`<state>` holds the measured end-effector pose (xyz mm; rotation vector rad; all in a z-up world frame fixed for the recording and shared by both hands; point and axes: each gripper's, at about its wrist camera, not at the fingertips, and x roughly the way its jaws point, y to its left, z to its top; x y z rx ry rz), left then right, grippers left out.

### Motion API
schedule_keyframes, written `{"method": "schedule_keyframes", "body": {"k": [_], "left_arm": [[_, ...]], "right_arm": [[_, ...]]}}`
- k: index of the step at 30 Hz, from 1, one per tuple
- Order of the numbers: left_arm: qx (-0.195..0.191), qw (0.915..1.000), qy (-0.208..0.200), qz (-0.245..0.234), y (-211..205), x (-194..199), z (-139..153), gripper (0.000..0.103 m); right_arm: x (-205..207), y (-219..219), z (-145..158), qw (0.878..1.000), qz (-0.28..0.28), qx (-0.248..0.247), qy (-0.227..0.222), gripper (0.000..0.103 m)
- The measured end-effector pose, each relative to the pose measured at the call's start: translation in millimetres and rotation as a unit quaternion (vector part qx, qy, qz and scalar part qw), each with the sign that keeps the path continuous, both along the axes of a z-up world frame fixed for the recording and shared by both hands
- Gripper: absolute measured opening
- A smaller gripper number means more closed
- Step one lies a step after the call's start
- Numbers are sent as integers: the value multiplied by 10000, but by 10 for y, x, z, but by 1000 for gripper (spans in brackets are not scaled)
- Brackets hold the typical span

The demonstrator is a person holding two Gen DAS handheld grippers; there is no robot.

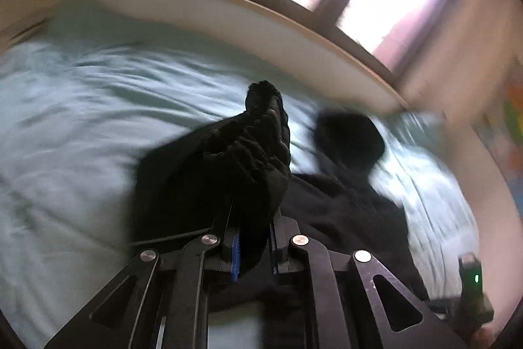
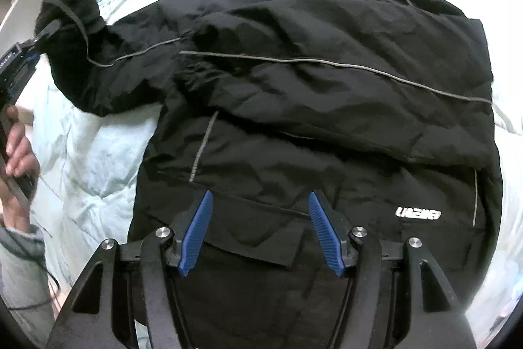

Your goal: Fold large clothes

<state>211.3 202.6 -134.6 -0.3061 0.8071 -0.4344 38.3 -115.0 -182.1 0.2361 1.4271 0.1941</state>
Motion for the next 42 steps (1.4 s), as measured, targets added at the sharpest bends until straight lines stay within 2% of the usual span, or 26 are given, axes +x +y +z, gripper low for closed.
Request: {"method": "schedule_keyframes", "body": {"k": [3,6,9,11,14,15,16,18,19,24,29,31,32,33,34,35,36,39,42], "left_arm": [[88,9977,84,-665,-683,22,-114,13],[71,9902,396,-1335,-1344,33,-351,13],[270,9817,875,-1671,-1799,64,-733,17],[243,9774,1243,-1693,-1873,118,-967,18],[-279,9711,1625,-1725,-1771,154,-1116,24],[-599,9667,1742,-1774,-1702,164,-1111,32],[-943,9603,1849,-1866,-1649,172,-1100,47],[-1606,9454,2047,-1963,-1558,166,-1071,66],[-1735,9439,2068,-1901,-1480,135,-1041,69],[-1286,9637,1761,-1542,-1235,10,-740,69],[-1098,9748,1603,-1099,-815,-74,-548,69],[-1003,9778,1604,-897,-640,-60,-556,69],[-957,9794,1582,-812,-553,-60,-557,69],[-973,9807,1508,-779,-475,-74,-539,69],[-998,9820,1422,-737,-440,-72,-520,69],[-991,9835,1353,-674,-394,-78,-492,69],[-972,9847,1299,-631,-371,-75,-467,69],[-831,9880,1160,-588,-373,-34,-402,69],[-569,9898,1130,-662,-514,50,-412,69]], "right_arm": [[-18,-162,-20,9999,-157,15,-8,65],[-11,-316,-38,9996,-268,-86,-44,65],[21,-464,-63,9993,-364,-98,-61,65],[76,-530,-74,9992,-353,-165,-92,65],[217,-577,-56,9993,-243,-210,-207,65],[265,-586,-39,9992,-229,-203,-271,65],[319,-594,-19,9990,-228,-179,-333,65],[472,-616,33,9984,-271,-64,-483,65],[543,-630,51,9980,-312,-16,-543,65],[840,-597,-52,9968,-472,212,-605,66],[1097,-508,-471,9941,-862,592,-293,66],[1161,-514,-618,9904,-1007,931,-172,66],[1200,-491,-714,9855,-1069,1313,-51,66],[1216,-462,-764,9830,-1066,1495,20,63],[1218,-431,-783,9822,-1048,1557,37,53],[1224,-391,-776,9834,-943,1550,-7,35],[1219,-375,-724,9855,-869,1456,-90,31],[1154,-439,-320,9899,-621,1075,-687,27],[1107,-702,183,9891,-489,628,-1239,27]]}}
